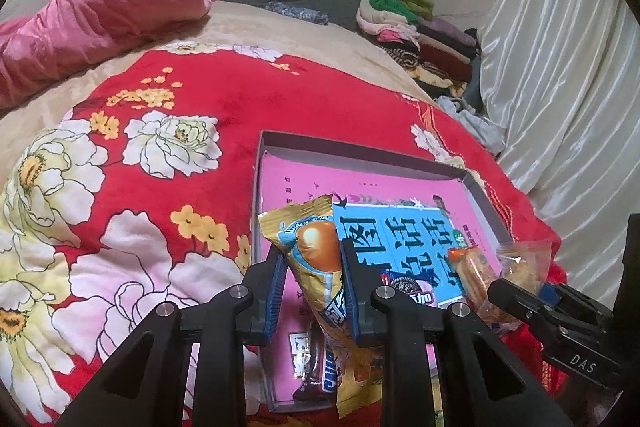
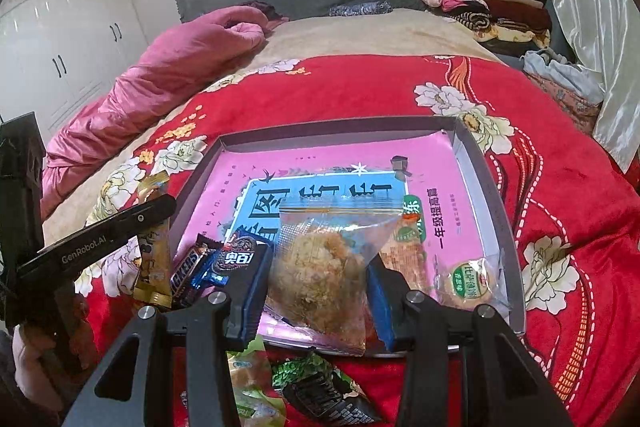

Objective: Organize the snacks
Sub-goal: 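Open the right gripper to drop the clear bag while the left gripper releases the wafer bar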

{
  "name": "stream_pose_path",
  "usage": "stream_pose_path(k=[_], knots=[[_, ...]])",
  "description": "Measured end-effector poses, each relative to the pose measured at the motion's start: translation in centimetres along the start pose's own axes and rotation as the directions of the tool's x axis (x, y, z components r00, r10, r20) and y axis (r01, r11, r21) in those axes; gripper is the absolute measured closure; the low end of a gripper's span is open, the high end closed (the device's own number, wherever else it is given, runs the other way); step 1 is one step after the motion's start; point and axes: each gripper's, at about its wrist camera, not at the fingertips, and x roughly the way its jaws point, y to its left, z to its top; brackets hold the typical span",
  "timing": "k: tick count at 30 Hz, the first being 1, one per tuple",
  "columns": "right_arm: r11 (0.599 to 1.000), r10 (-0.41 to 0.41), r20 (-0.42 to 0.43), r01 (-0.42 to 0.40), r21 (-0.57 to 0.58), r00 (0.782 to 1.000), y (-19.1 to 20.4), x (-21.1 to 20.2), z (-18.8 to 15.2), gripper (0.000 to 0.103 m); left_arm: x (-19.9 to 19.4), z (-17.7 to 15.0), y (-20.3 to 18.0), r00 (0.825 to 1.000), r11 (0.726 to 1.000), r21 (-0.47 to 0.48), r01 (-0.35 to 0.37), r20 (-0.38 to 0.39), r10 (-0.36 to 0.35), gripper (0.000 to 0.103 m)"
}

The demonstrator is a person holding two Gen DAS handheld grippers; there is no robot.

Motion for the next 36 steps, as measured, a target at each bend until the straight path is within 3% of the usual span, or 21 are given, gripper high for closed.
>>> stream_pose_path(k=[24, 36], knots=[[1.0, 0.011, -0.081, -0.013, -0.021, 0.997, 0.7, 2.6, -1.3, 0.057, 1.5, -0.7, -0.6, 0.999, 0.999, 0.036, -0.027, -0.03, 0.028, 0.076], [1.0, -0.003, -0.079, 0.001, -0.017, 0.997, 0.4, 2.0, -1.4, 0.057, 1.9, -0.8, -0.9, 0.998, 0.999, 0.042, -0.017, -0.056, 0.019, 0.076]])
